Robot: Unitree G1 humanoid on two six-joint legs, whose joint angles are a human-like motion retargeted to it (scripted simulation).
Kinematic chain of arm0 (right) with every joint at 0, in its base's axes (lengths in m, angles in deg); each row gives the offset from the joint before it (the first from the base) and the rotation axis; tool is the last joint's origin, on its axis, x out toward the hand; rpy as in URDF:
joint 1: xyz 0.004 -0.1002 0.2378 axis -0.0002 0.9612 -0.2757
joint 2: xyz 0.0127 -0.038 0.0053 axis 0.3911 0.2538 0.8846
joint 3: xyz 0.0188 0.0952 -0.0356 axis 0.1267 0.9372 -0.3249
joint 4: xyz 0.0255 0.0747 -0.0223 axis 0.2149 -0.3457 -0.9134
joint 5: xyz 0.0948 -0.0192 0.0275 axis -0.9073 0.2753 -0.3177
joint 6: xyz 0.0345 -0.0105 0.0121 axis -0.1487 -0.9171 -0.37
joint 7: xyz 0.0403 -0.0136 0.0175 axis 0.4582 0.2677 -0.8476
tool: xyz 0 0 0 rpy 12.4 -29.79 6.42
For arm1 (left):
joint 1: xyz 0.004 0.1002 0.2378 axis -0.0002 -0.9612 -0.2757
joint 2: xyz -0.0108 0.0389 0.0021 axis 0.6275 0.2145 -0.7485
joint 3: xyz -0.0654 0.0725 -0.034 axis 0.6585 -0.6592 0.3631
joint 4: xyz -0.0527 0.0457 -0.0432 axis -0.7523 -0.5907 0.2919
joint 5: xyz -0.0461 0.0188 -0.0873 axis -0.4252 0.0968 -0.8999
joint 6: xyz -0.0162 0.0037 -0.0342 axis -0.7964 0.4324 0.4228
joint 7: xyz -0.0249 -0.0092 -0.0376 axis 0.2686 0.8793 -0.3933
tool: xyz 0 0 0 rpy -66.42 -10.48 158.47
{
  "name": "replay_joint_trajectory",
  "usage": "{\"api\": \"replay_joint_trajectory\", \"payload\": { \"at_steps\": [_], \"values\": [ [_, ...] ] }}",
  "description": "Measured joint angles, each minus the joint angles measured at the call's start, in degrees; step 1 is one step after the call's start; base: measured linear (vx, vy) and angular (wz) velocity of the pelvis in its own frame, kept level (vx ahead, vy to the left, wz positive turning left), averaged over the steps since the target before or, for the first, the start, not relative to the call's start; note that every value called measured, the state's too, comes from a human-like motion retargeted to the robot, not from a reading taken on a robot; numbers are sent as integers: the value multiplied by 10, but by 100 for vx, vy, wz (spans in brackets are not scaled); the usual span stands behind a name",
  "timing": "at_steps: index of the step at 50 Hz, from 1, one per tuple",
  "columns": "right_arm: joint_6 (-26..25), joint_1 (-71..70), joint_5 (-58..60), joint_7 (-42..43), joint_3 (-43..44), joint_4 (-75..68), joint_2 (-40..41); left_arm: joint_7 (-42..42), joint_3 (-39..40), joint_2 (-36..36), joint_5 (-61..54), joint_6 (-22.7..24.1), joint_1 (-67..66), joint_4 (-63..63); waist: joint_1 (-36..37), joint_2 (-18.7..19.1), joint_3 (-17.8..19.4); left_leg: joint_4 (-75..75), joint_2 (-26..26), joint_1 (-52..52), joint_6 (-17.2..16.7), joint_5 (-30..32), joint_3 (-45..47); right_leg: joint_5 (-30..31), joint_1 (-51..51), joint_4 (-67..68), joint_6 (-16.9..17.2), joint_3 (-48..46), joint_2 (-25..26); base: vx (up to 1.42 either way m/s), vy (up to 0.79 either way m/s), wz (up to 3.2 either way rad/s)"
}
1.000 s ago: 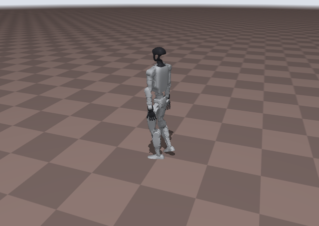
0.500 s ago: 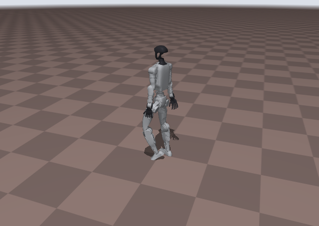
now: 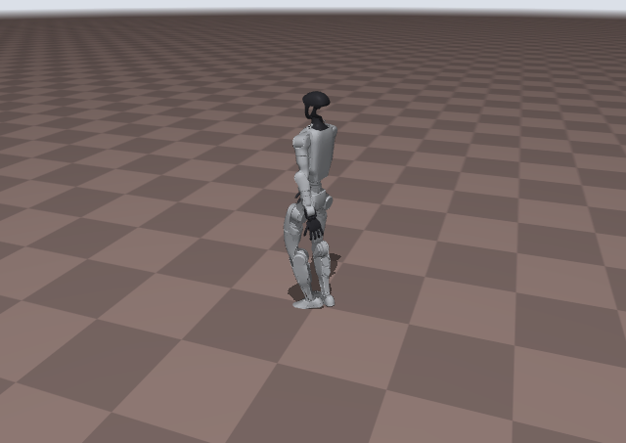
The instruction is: In place motions
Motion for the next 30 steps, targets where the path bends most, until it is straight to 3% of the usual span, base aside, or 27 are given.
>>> {"api": "replay_joint_trajectory", "payload": {
  "at_steps": [2, 3, 5, 8, 10, 12, 15, 18, 20, 22, 25, 26, 27, 28, 30],
  "values": [
    [-14, 32, 35, -11, 22, -74, -20, -7, -6, -14, -6, 13, 41, 7, -42, 29, -18, -85, 34, 59, -7, -79, 10, 41, -37, 87, 11, -32, 5, 17, 14, 50],
    [-29, 41, 59, -14, 25, -122, -31, -5, -3, -27, -13, 16, 66, 17, -55, 43, -42, -111, 45, 42, -2, -72, 27, 97, -109, 189, 22, -28, -7, -2, 10, 14],
    [-67, 49, 68, -3, 33, -202, -49, 12, -18, -36, -32, 17, 132, 41, -96, 54, -41, -119, 48, -3, 5, -52, -14, 159, -249, 400, 56, 16, -29, -27, 6, 27],
    [-110, 60, 0, 35, 62, -281, -81, 65, -79, -14, -35, 10, 241, 94, -116, 51, 35, -124, 55, 9, 7, -34, -2, 104, -371, 629, 47, 62, -47, -52, 10, 23],
    [-147, 89, -51, 25, 74, -285, -95, 103, -106, 16, 7, -3, 297, 128, -148, 58, 58, -122, 73, -2, 3, -29, -10, 68, -456, 740, 43, 60, -56, -39, 5, 67],
    [-161, 140, -77, 32, 102, -285, -101, 102, -115, 20, 73, -6, 303, 173, -165, 74, 41, -122, 88, -20, 1, -23, -25, 54, -520, 784, 62, 68, -26, 9, -3, 49],
    [-145, 215, -101, 55, 150, -285, -107, 81, -175, 30, 103, 10, 297, 225, -166, 80, -13, -128, 86, -38, -1, -21, -16, 41, -565, 801, 54, 70, -42, 34, -7, 11],
    [-144, 235, -123, 63, 175, -285, -104, 74, -216, 46, 125, 25, 301, 254, -145, 55, 0, -133, 70, -7, -3, -26, -1, 46, -490, 735, 37, 72, -50, 7, -1, -29],
    [-146, 239, -129, 68, 172, -285, -103, 63, -216, 40, 140, 29, 289, 256, -127, 54, -7, -134, 67, 0, -4, -31, 6, 59, -412, 631, 35, 71, -28, 8, 1, -81],
    [-156, 219, -139, 69, 145, -285, -100, 42, -201, 25, 156, 37, 260, 243, -97, 39, 0, -127, 58, 31, -9, -48, 34, 74, -294, 481, 40, 91, 7, 21, 2, -96],
    [-149, 181, -129, 65, 104, -285, -88, 24, -185, -9, 138, 48, 200, 201, -104, 40, 0, -86, 53, 36, -9, -66, 0, 120, -95, 167, 60, 52, 37, 22, 1, 28],
    [-143, 160, -123, 62, 87, -285, -81, 17, -168, -18, 132, 56, 177, 180, -99, 35, 8, -55, 50, 39, -12, -58, 2, 37, -35, 88, 46, 27, 33, 14, 0, 27],
    [-137, 139, -117, 57, 70, -285, -73, 8, -150, -26, 126, 61, 155, 159, -94, 25, 11, -14, 46, 35, -15, -34, 11, -16, 11, 17, 31, -1, 23, 5, -5, 6],
    [-130, 114, -114, 50, 54, -285, -64, -2, -128, -30, 123, 61, 136, 135, -91, 8, 5, 45, 42, 13, -18, 23, 32, -11, 31, -40, 15, -33, 2, -9, -12, -15],
    [-118, 48, -99, 20, 43, -277, -46, -26, -81, -27, 116, 53, 114, 76, -34, -15, -12, 254, 81, -131, 6, 136, 62, -3, 25, -72, 33, -11, -31, -28, -22, -20]
  ]
}}
